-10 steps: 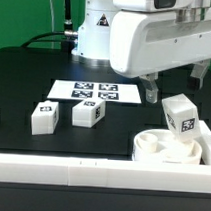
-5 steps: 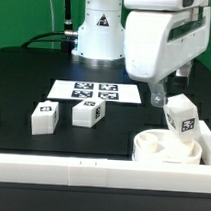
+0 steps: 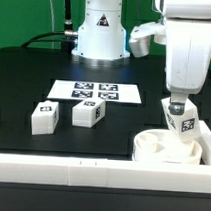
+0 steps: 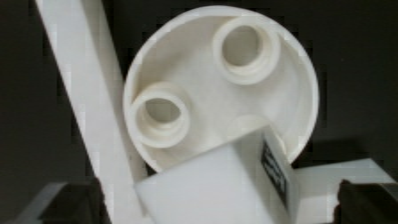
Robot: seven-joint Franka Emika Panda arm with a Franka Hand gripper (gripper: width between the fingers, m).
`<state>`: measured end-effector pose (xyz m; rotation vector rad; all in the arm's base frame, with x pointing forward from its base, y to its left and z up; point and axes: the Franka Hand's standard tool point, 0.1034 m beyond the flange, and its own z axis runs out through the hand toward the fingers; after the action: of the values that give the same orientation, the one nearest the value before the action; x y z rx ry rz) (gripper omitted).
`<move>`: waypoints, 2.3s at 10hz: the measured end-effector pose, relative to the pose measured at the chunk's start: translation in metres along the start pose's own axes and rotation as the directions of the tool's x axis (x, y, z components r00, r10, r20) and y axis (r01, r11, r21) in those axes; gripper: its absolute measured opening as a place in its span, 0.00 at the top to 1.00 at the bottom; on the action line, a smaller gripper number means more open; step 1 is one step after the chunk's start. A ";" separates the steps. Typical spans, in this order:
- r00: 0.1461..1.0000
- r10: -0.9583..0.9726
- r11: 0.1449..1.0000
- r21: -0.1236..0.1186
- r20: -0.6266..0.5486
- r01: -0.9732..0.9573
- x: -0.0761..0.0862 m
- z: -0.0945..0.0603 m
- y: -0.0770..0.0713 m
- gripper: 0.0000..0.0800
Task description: Assemble stool
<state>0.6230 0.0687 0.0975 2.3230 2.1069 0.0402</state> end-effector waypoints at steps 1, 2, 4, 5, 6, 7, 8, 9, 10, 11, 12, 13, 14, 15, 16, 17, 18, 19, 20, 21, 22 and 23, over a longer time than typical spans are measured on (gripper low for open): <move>0.998 -0.068 0.998 -0.005 0.008 0.068 0.001 0.001 0.000 0.19; 0.991 -0.132 0.991 -0.006 0.012 0.132 0.006 0.003 -0.001 0.19; 0.946 -0.321 0.947 -0.002 0.030 0.322 0.013 0.004 0.001 0.19; 0.921 -0.389 0.921 -0.002 0.037 0.389 0.016 0.004 0.002 0.19; 0.923 -0.384 0.923 -0.001 0.035 0.384 0.019 0.004 0.002 0.19; 0.923 -0.382 0.924 0.000 0.034 0.382 0.020 0.005 0.001 0.19; 0.924 -0.381 0.925 0.003 0.033 0.381 0.018 0.007 -0.001 0.19; 0.926 -0.376 0.927 0.006 0.033 0.376 0.018 0.008 -0.002 0.19; 0.929 -0.369 0.929 0.008 0.032 0.369 0.018 0.009 -0.003 0.37; 0.931 -0.364 0.931 0.009 0.032 0.364 0.018 0.009 -0.003 0.37; 0.933 -0.359 0.933 0.009 0.032 0.359 0.018 0.010 -0.003 0.55; 0.935 -0.353 0.936 0.008 0.032 0.353 0.018 0.010 -0.003 0.56; 0.940 -0.339 0.941 0.008 0.032 0.338 0.018 0.010 -0.003 0.56; 0.948 -0.317 0.948 0.007 0.032 0.317 0.018 0.010 -0.003 0.56; 0.948 -0.317 0.948 0.007 0.032 0.317 0.017 0.010 -0.003 0.56; 0.962 -0.272 0.962 0.005 0.030 0.272 0.018 0.010 -0.003 0.56; 0.986 -0.163 0.987 0.000 0.030 0.163 0.019 0.009 -0.003 0.56; 0.998 -0.051 0.999 -0.007 0.029 0.051 0.024 0.009 -0.003 0.57; 0.998 0.060 0.998 -0.012 0.027 -0.060 0.030 0.007 -0.004 0.57; 0.988 0.154 0.988 -0.016 0.025 -0.154 0.036 0.007 -0.004 0.57; 0.975 0.220 0.975 -0.015 0.024 -0.220 0.042 0.010 -0.007 0.57; 0.951 0.308 0.951 -0.016 0.021 -0.308 0.047 0.011 -0.007 0.57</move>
Offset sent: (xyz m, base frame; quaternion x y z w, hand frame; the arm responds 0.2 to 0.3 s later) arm 0.0112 0.0243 0.0002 0.0072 -0.0039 -0.2495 0.9683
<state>0.6207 0.1158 0.0875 2.6062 1.7067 0.0269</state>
